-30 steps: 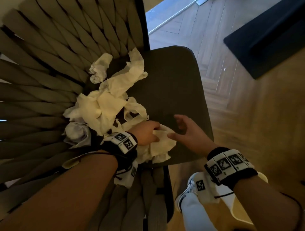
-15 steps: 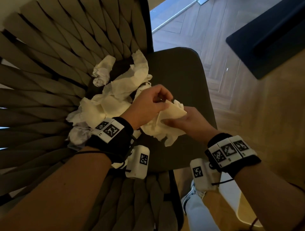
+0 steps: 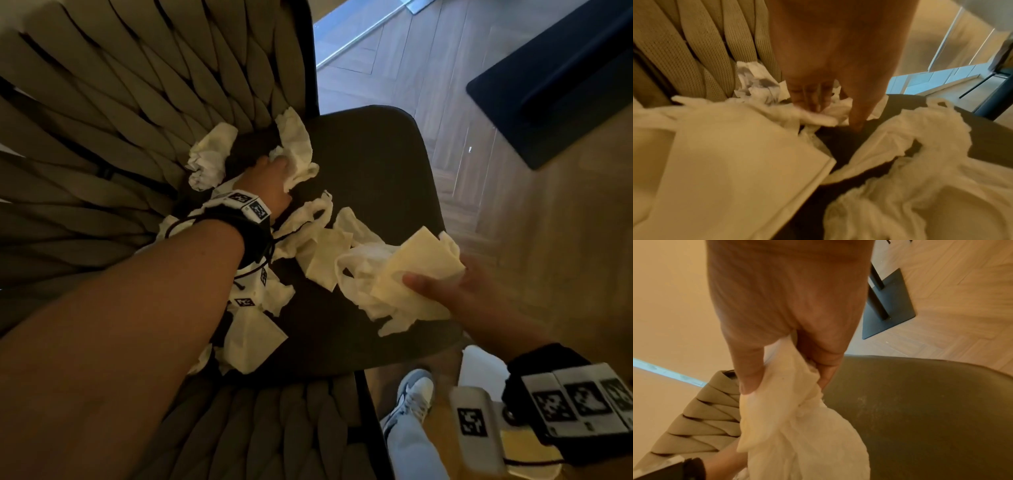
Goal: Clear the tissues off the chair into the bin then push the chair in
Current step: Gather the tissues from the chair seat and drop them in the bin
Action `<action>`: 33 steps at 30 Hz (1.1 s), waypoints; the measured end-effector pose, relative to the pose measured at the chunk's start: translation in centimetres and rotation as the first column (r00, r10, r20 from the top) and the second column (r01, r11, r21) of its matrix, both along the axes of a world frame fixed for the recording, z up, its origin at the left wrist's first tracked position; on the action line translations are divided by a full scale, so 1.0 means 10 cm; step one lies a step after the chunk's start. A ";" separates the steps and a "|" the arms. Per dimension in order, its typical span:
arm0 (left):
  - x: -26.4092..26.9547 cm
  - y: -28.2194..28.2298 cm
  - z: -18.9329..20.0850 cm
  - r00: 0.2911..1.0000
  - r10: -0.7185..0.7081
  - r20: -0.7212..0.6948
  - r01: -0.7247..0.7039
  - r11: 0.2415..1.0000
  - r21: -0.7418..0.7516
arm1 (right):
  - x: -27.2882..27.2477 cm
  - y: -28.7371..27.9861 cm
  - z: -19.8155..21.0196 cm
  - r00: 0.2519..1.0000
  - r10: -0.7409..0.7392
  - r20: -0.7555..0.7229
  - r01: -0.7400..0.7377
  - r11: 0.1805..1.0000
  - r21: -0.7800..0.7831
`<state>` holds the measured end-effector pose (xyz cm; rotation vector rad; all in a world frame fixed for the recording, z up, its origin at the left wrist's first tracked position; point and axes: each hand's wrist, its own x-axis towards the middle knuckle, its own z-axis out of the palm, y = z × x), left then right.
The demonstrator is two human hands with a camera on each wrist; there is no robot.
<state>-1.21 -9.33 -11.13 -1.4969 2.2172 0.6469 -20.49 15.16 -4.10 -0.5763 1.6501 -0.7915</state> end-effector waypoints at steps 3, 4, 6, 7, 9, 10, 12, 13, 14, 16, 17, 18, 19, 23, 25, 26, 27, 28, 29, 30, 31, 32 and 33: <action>0.00 0.09 0.01 0.998 0.032 -0.045 -0.033 0.999 -0.015 | -0.03 0.07 -0.02 0.999 -0.031 -0.036 0.032 0.999 0.022; -0.01 0.13 0.07 0.995 0.063 -0.071 -0.065 0.997 -0.028 | -0.03 0.09 -0.03 0.997 -0.044 -0.058 0.045 0.999 0.028; -0.03 0.25 0.26 0.978 0.110 -0.180 -0.116 0.993 -0.022 | -0.04 0.12 -0.06 0.994 -0.078 -0.078 0.082 0.996 0.045; -0.05 0.33 0.36 0.966 0.113 -0.233 -0.114 0.993 0.008 | -0.04 0.14 -0.07 0.992 -0.101 -0.080 0.105 0.993 0.054; -0.10 0.58 0.50 0.972 -0.003 -0.235 0.018 0.998 0.063 | -0.03 0.17 -0.10 0.987 -0.139 -0.085 0.146 0.987 0.073; -0.13 0.72 0.50 0.971 -0.148 -0.187 0.157 0.987 0.037 | -0.03 0.20 -0.13 0.984 -0.151 -0.091 0.158 0.984 0.082; -0.18 0.95 0.39 0.916 -0.392 -0.089 0.391 0.920 -0.021 | -0.01 0.22 -0.17 0.980 -0.166 -0.108 0.176 0.979 0.100; -0.20 1.02 0.28 0.898 -0.437 -0.047 0.437 0.899 -0.021 | -0.01 0.22 -0.19 0.979 -0.168 -0.114 0.180 0.978 0.109; -0.21 1.05 0.15 0.891 -0.454 -0.004 0.454 0.891 -0.016 | 0.00 0.22 -0.22 0.980 -0.164 -0.116 0.178 0.976 0.122; -0.22 1.07 -0.05 0.887 -0.457 0.070 0.459 0.888 -0.020 | -0.01 0.25 -0.28 0.981 -0.154 -0.115 0.171 0.973 0.155; -0.21 1.07 -0.11 0.890 -0.447 0.088 0.450 0.893 -0.024 | -0.01 0.26 -0.31 0.983 -0.144 -0.116 0.163 0.971 0.173; -0.21 1.06 -0.15 0.896 -0.432 0.100 0.437 0.899 -0.024 | -0.01 0.26 -0.34 0.984 -0.130 -0.121 0.151 0.971 0.186; -0.20 1.05 -0.17 0.906 -0.412 0.100 0.416 0.910 -0.012 | 0.00 0.26 -0.36 0.985 -0.115 -0.131 0.140 0.971 0.196; -0.18 0.98 -0.15 0.948 -0.305 0.095 0.295 0.950 0.106 | 0.06 0.23 -0.41 0.983 -0.123 -0.138 0.149 0.969 0.198; -0.17 0.94 -0.13 0.963 -0.261 0.061 0.249 0.957 0.150 | 0.09 0.23 -0.40 0.985 -0.106 -0.139 0.131 0.974 0.183; -0.17 0.93 -0.11 0.969 -0.245 0.042 0.234 0.955 0.183 | 0.11 0.23 -0.39 0.985 -0.100 -0.138 0.124 0.976 0.181; -0.17 0.94 -0.07 0.972 -0.234 0.024 0.223 0.948 0.227 | 0.11 0.25 -0.37 0.986 -0.104 -0.134 0.127 0.975 0.181; -0.17 0.95 -0.02 0.975 -0.222 0.005 0.213 0.938 0.274 | 0.10 0.27 -0.35 0.985 -0.111 -0.130 0.134 0.975 0.177; -0.18 0.97 0.04 0.979 -0.201 -0.022 0.198 0.929 0.312 | 0.09 0.30 -0.33 0.985 -0.119 -0.127 0.140 0.975 0.171; -0.19 1.00 0.11 0.984 -0.167 -0.057 0.176 0.924 0.338 | 0.07 0.33 -0.30 0.985 -0.123 -0.124 0.143 0.976 0.163; -0.20 1.03 0.19 0.987 -0.123 -0.099 0.151 0.922 0.357 | 0.05 0.38 -0.27 0.985 -0.124 -0.119 0.142 0.978 0.150; -0.22 1.07 0.29 0.987 -0.078 -0.142 0.126 0.920 0.372 | 0.02 0.44 -0.24 0.986 -0.126 -0.112 0.141 0.981 0.136; -0.25 1.12 0.40 0.982 -0.036 -0.186 0.107 0.917 0.383 | 0.00 0.51 -0.20 0.986 -0.129 -0.101 0.141 0.982 0.122</action>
